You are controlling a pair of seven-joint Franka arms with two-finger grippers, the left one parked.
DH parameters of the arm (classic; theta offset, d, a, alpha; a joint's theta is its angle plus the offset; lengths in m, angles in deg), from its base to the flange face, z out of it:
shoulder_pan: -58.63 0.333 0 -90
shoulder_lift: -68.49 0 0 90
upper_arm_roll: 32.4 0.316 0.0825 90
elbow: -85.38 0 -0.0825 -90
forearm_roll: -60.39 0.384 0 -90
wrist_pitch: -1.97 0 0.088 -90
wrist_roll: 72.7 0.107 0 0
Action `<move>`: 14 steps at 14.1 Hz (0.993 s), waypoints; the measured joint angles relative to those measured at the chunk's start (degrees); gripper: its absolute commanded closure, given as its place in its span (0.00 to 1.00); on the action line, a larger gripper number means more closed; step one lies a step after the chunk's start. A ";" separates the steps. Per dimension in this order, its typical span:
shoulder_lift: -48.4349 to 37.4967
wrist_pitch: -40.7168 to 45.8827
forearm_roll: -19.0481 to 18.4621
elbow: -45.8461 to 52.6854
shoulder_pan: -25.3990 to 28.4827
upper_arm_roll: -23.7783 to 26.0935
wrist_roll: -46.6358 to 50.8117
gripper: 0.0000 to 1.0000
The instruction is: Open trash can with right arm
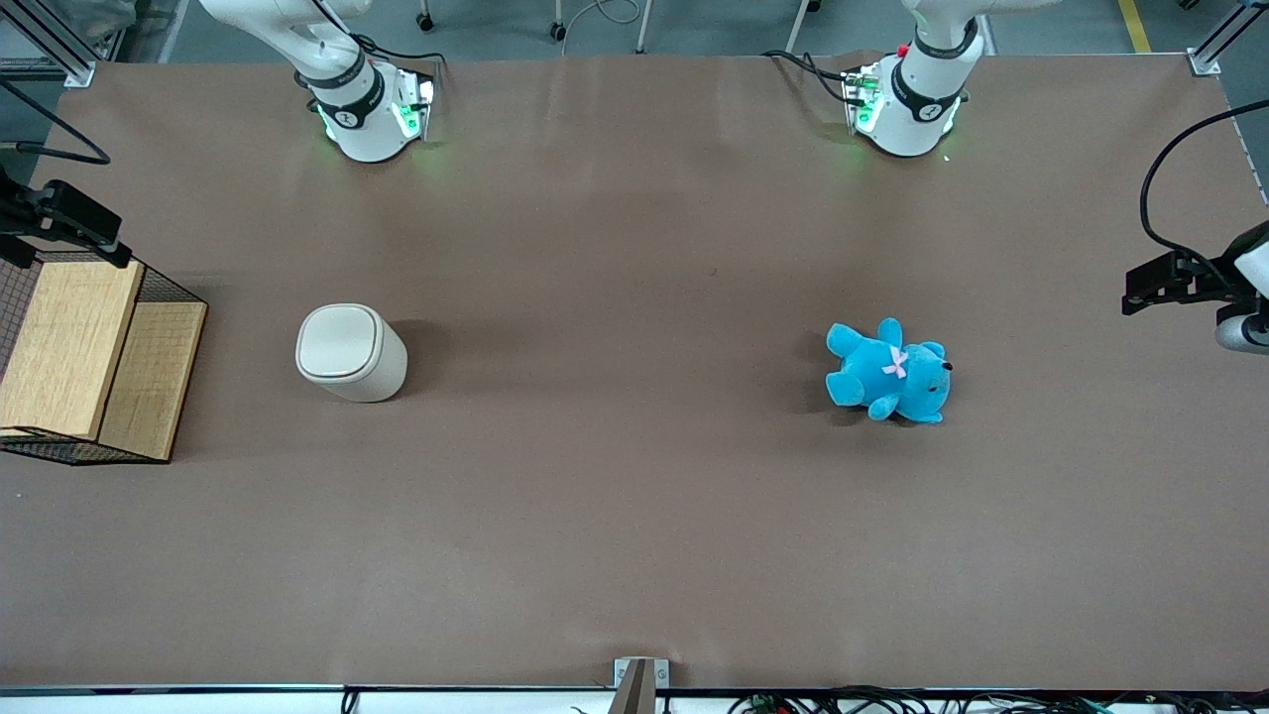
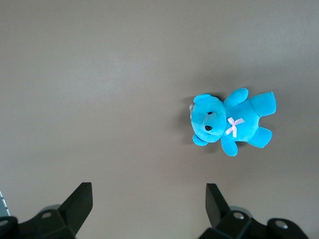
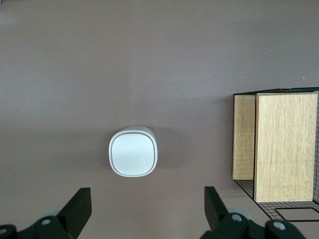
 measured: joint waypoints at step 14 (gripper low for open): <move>2.28 0.04 0.15 -0.78 3.26 0.86 0.06 0.00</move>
